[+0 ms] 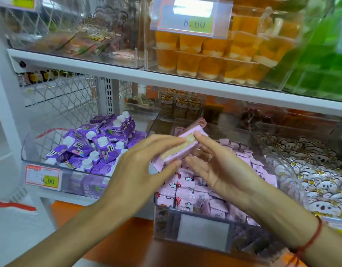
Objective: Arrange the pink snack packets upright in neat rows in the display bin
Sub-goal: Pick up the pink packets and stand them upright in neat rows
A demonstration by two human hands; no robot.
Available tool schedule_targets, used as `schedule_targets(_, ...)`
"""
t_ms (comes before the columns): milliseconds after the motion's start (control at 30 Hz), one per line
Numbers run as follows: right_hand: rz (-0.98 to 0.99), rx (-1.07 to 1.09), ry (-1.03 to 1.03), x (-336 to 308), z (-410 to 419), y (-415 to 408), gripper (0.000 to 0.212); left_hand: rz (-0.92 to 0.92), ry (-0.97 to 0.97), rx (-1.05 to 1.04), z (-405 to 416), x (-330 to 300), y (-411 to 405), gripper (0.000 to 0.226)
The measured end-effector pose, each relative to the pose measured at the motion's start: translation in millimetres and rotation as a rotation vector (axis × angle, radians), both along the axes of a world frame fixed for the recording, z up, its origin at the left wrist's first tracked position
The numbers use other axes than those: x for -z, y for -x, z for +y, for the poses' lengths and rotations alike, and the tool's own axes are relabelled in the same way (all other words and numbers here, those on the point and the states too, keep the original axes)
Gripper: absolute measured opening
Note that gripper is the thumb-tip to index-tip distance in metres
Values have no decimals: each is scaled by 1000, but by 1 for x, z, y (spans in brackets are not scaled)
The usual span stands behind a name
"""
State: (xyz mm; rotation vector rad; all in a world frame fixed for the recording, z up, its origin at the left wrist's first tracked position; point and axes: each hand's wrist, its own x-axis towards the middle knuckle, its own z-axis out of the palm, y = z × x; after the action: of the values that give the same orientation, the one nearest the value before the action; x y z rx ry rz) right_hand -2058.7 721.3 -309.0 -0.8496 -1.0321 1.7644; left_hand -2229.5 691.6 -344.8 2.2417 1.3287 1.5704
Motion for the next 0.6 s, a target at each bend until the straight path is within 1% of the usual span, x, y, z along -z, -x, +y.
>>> schedule_targets(33, -94, 16, -39, -1, 0, -1, 23, -64, 26, -15, -2, -1, -1, 36)
schedule_targets(67, -257, 57, -117, 0, 1, -4, 33, -143, 72, -31, -2, -3, 0, 30)
schedule_targets(100, -466, 125, -240, 1, 3, -9, 45, -223, 124, -46, -2, -4, 0, 28)
schedule_targets(133, -663, 185, -413, 1, 2, -14, 56, -299, 179, -49, 0, -6, 0, 27)
schedule_targets(167, -813, 184, -617, 2, 1, -17, 65, -361, 226, -44, 3, -6, 0, 28)
schedule_targets(200, -912, 133, -806, 3, -1, -19, 69, -404, 259, -38, 4, -7, 0, 33)
schedule_targets(233, -963, 79, -951, 5, -2, -18, 69, -435, 277, -31, 5, -9, -1, 47)
schedule_targets(267, -981, 57, -1041, 8, -3, -18, 65, -448, 294, -27, 4, -11, -3, 61)
schedule_targets(300, -987, 71, -1087, 10, -2, -18, 59, -444, 309, -21, 2, -13, -5, 67)
schedule_targets(367, -978, 126, -1079, 13, 0, -16, 46, -405, 340, -25, -2, -22, -10, 58)
schedule_targets(400, -944, 125, -1027, 14, 1, -16, 41, -402, 367, -25, -3, -26, -11, 54)
schedule_targets(467, -805, 88, -835, 15, 4, -18, 31, -450, 406, 5, 2, -33, -7, 57)
schedule_targets(500, -716, 88, -712, 16, 7, -20, 28, -467, 396, 20, 9, -34, -2, 54)
schedule_targets(533, -647, 112, -590, 16, 11, -24, 28, -453, 368, 20, 16, -35, 2, 41)
schedule_targets(567, -601, 152, -473, 16, 15, -28, 30, -395, 343, 5, 27, -35, 6, 25)
schedule_targets(600, -561, 197, -368, 16, 19, -32, 32, -303, 327, -14, 39, -37, 8, 13)
